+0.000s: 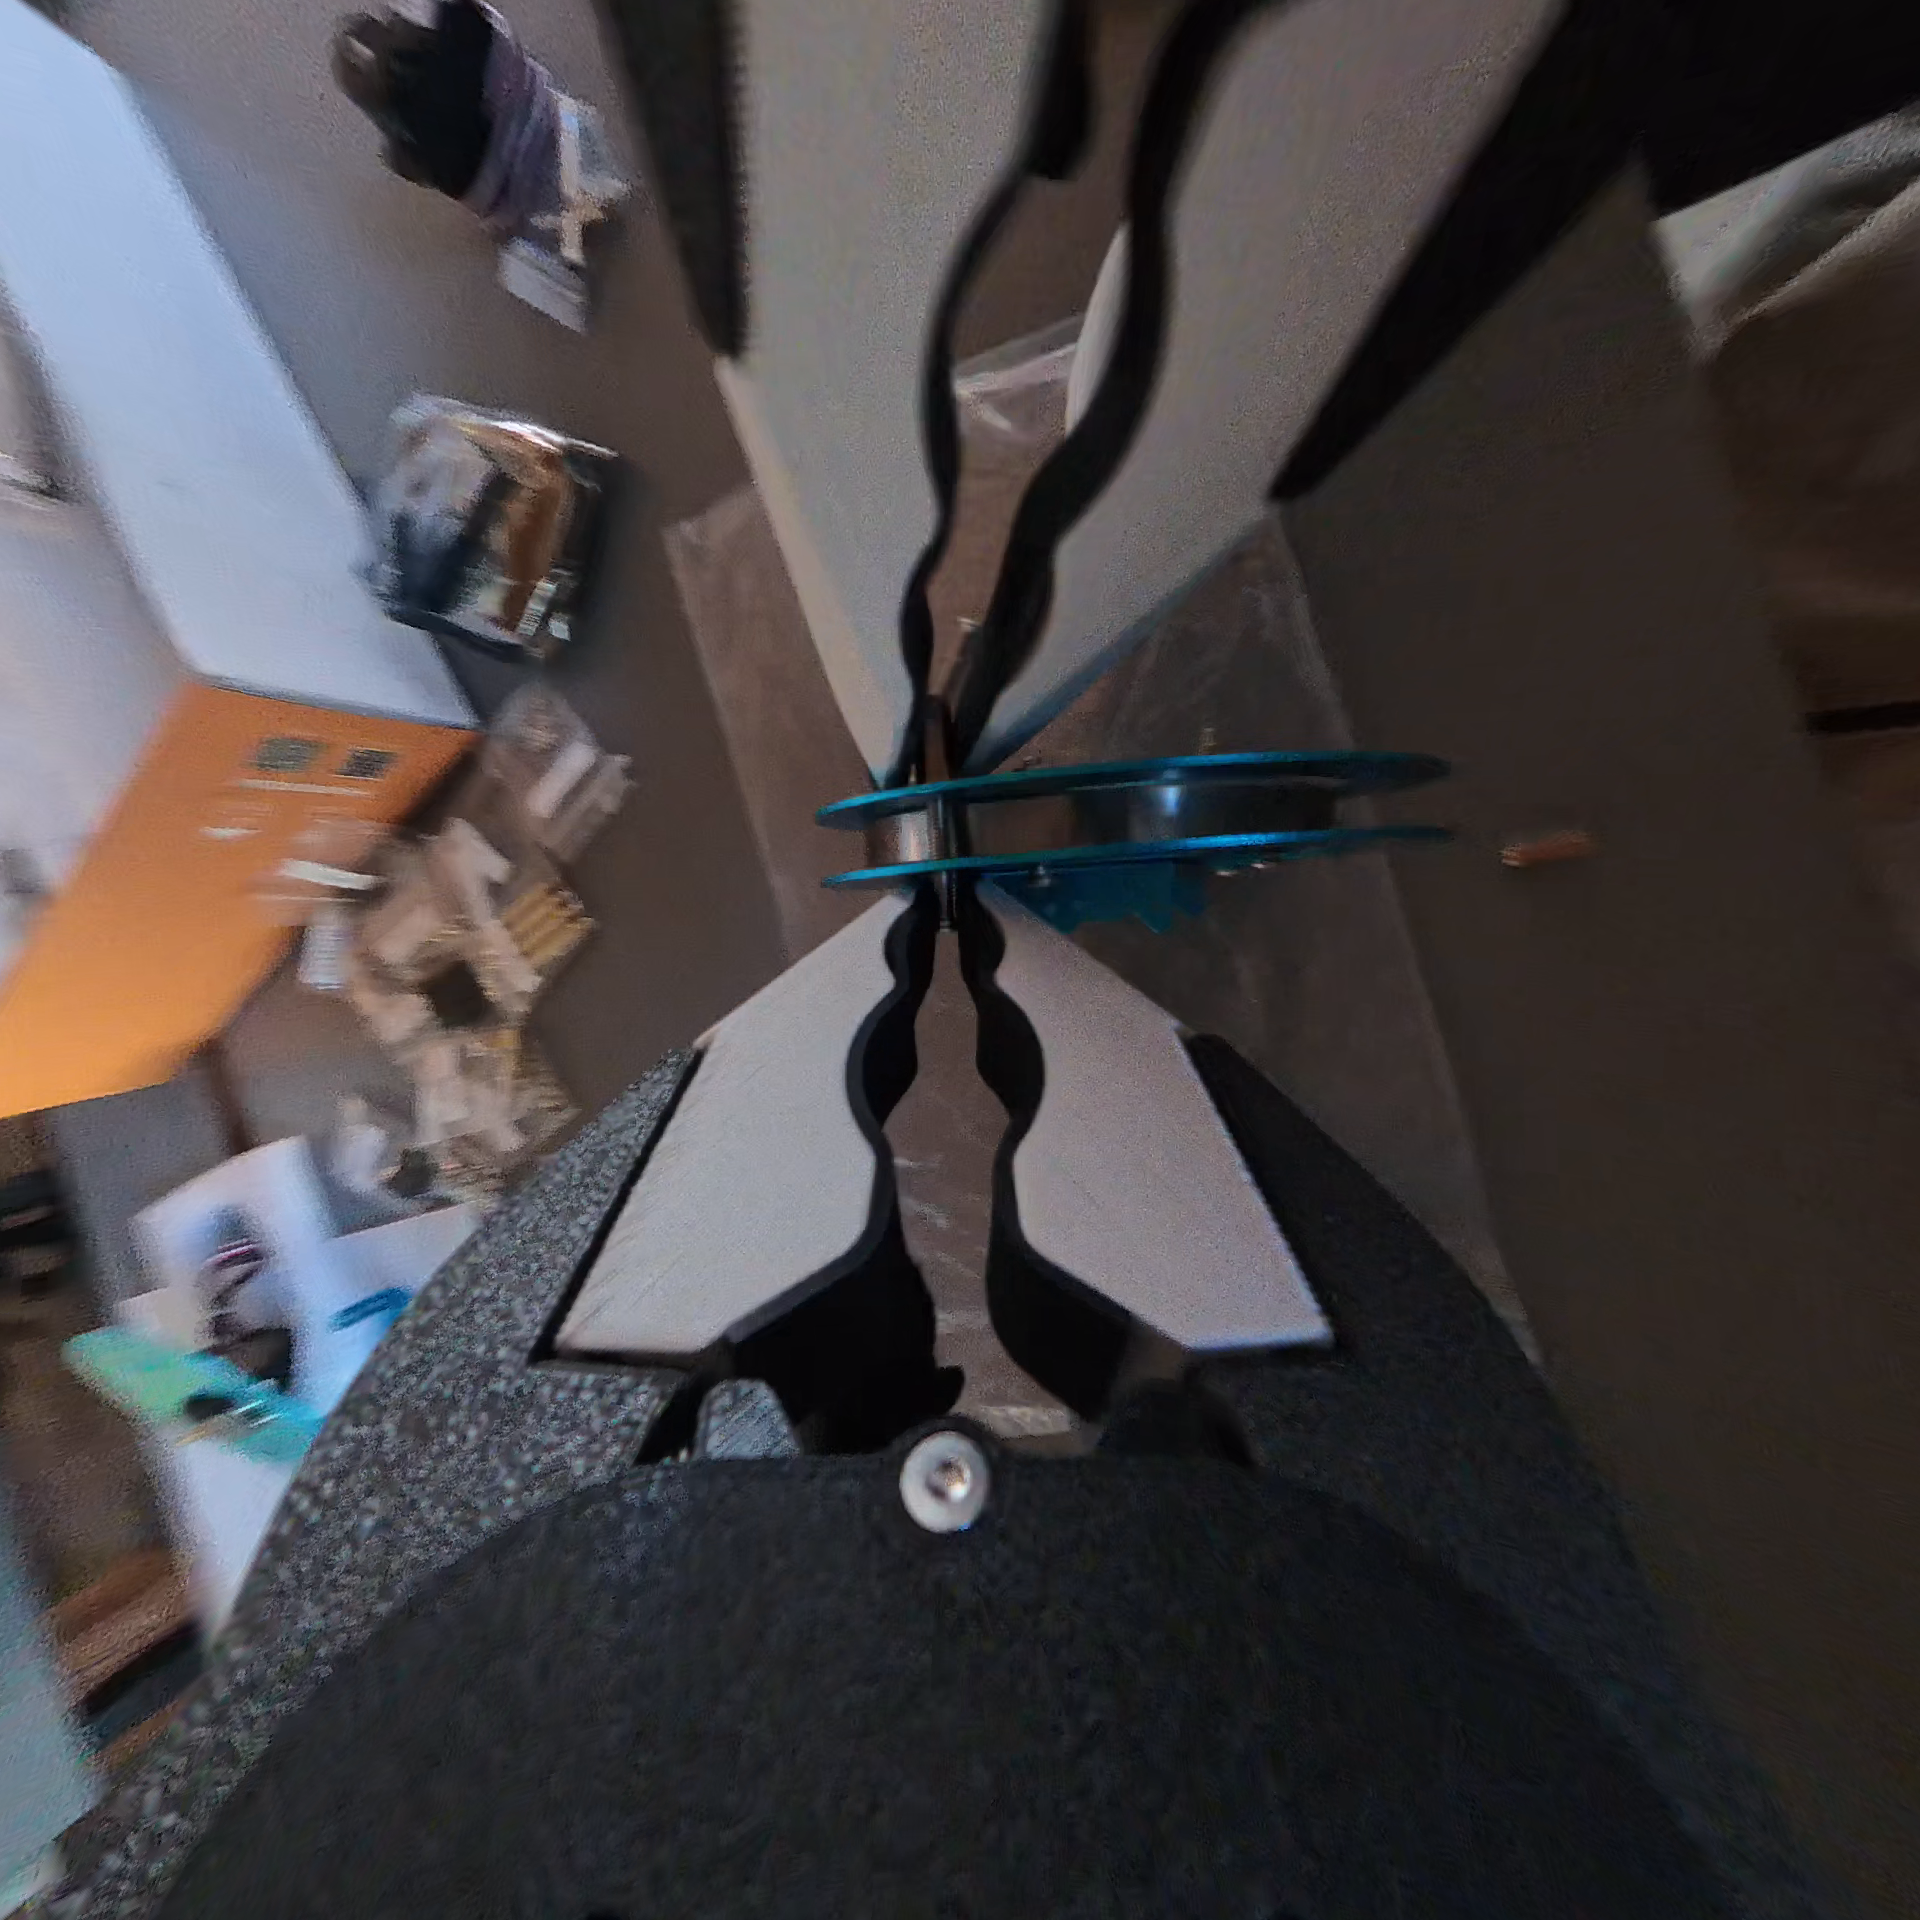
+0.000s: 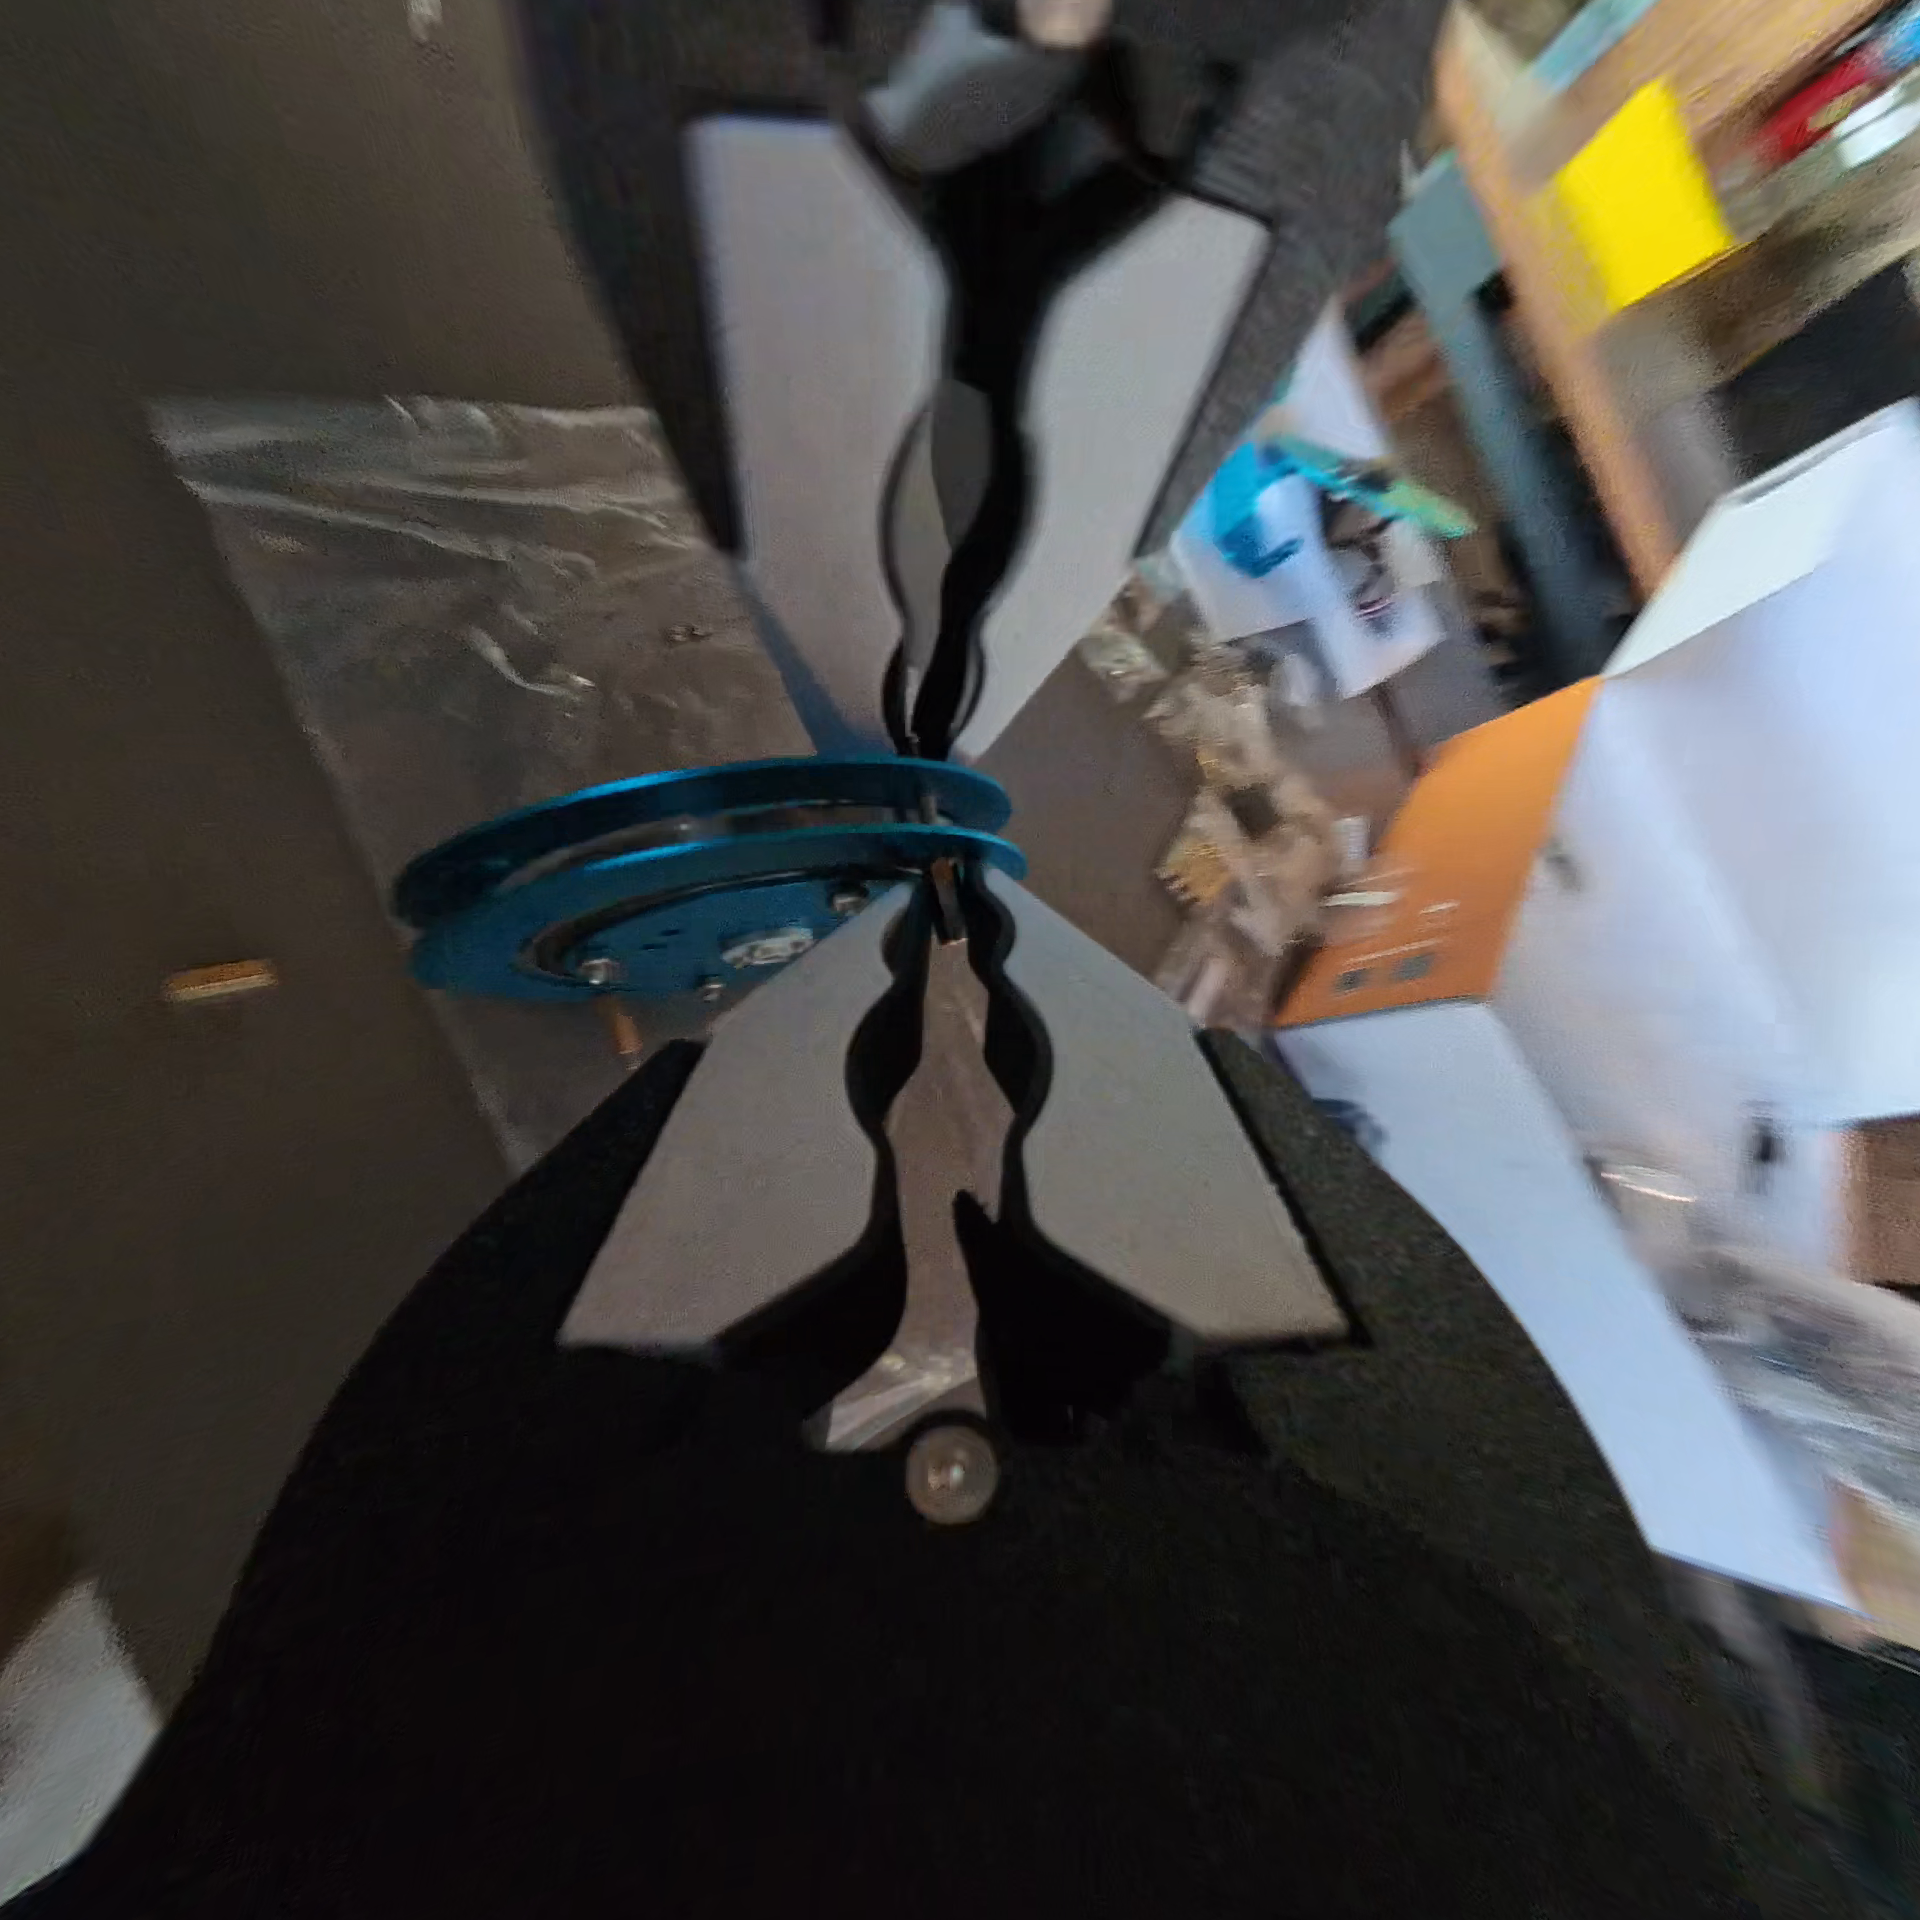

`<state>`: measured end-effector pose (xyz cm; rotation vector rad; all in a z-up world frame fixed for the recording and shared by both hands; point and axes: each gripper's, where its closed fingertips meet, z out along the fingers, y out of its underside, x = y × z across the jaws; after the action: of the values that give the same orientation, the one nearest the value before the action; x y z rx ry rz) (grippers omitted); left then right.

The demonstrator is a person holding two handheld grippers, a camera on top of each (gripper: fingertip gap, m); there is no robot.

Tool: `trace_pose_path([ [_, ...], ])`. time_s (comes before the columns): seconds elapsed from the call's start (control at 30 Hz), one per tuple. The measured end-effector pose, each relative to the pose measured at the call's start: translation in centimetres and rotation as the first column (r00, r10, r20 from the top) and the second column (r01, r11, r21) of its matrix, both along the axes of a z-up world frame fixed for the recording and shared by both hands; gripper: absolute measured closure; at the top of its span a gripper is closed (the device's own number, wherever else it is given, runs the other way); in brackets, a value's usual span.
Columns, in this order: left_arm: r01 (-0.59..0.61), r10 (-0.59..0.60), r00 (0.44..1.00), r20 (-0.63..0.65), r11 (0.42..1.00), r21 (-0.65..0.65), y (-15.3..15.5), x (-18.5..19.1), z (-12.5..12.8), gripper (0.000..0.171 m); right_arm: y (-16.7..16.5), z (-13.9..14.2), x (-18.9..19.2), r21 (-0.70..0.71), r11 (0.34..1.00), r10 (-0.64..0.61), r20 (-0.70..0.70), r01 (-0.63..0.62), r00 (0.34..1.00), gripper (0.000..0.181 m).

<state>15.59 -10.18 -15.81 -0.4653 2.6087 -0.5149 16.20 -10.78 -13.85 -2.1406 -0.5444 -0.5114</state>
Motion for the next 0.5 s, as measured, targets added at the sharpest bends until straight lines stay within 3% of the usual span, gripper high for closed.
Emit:
trace_pose_path([
  [0.07,-0.014,0.004,0.989,0.150,0.998,0.066,-0.2,0.5,0.2,0.170,-0.6,0.0,-0.2,-0.048,0.998,0.026,-0.128,-0.033,0.991,0.177],
  [0.17,-0.063,-0.015,0.927,0.374,0.979,0.195,-0.5,0.9,0.5,0.170,-1.3,-0.1,-0.6,-0.169,0.981,0.030,-0.327,-0.090,0.945,0.177],
  [0.27,-0.139,-0.095,0.821,0.564,0.923,0.358,-0.3,1.3,0.9,0.170,-1.9,-0.3,-1.1,-0.328,0.935,-0.046,-0.488,-0.134,0.872,0.177],
  [0.33,-0.189,-0.183,0.728,0.661,0.873,0.449,-0.3,1.6,1.1,0.171,-2.3,-0.3,-1.3,-0.432,0.884,-0.135,-0.600,-0.177,0.788,0.177],
  [0.4,-0.227,-0.260,0.640,0.723,0.834,0.502,-0.7,1.5,1.6,0.171,-2.9,-0.2,-1.9,-0.535,0.802,-0.284,-0.733,-0.266,0.619,0.177],
  [0.5,-0.264,-0.328,0.562,0.759,0.798,0.541,-1.0,1.3,2.0,0.171,-3.8,0.0,-3.0,-0.565,0.677,-0.505,-0.823,-0.472,0.262,0.177],
])
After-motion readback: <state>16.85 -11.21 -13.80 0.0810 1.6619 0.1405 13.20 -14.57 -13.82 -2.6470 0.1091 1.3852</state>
